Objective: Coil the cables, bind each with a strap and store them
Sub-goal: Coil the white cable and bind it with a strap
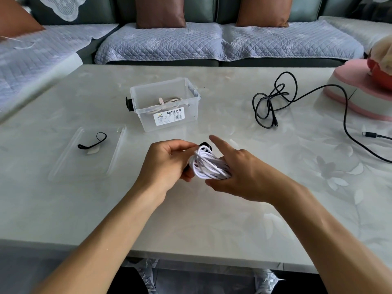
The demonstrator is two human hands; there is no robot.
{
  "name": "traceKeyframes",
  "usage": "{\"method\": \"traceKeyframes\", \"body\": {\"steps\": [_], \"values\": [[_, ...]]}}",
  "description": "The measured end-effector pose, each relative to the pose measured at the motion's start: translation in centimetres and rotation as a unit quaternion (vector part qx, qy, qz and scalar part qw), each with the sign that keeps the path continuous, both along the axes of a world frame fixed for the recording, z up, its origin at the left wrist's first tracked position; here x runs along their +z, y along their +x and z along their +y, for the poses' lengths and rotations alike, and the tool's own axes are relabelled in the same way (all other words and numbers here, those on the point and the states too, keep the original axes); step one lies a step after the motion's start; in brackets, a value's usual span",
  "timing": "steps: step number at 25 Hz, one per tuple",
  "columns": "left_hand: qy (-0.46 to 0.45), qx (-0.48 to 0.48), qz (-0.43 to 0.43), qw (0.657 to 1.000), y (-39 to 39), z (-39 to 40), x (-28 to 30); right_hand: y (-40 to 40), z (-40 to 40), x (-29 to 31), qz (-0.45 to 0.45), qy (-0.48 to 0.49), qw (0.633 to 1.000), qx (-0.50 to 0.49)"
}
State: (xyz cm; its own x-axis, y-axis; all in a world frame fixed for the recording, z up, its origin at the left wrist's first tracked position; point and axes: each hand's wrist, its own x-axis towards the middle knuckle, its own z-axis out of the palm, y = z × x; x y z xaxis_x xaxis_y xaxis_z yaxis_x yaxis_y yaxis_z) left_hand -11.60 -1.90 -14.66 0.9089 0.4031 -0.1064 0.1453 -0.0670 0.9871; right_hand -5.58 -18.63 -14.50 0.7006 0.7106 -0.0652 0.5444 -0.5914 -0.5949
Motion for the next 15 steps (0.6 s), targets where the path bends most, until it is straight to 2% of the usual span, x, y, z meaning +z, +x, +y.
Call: {"method": "traceKeyframes", "body": {"steps": [4,8,10,13,15], "values": [[-0.033,-0.003,-0.014,0.999,-0.1,0.1,0.1,0.2,-0.3,-0.2,-0.044,-0.032,0.998,0.028],[-0.002,-0.024,-0.011,1.000,-0.1,0.0,0.2,0.1,-0.1,-0.3,-0.081,-0.063,0.994,0.036],[0.009,-0.033,-0.040,0.999,0.0,0.1,0.3,0.3,-0.3,0.0,-0.059,-0.031,0.997,0.035],[0.086,-0.050,-0.099,0.990,-0.1,0.4,0.5,0.6,-0.9,0.6,-0.013,0.034,0.999,0.030],[0.103,-0.055,-0.114,0.987,-0.1,0.4,0.6,0.3,-1.1,1.0,0.035,0.086,0.995,0.034]]}}
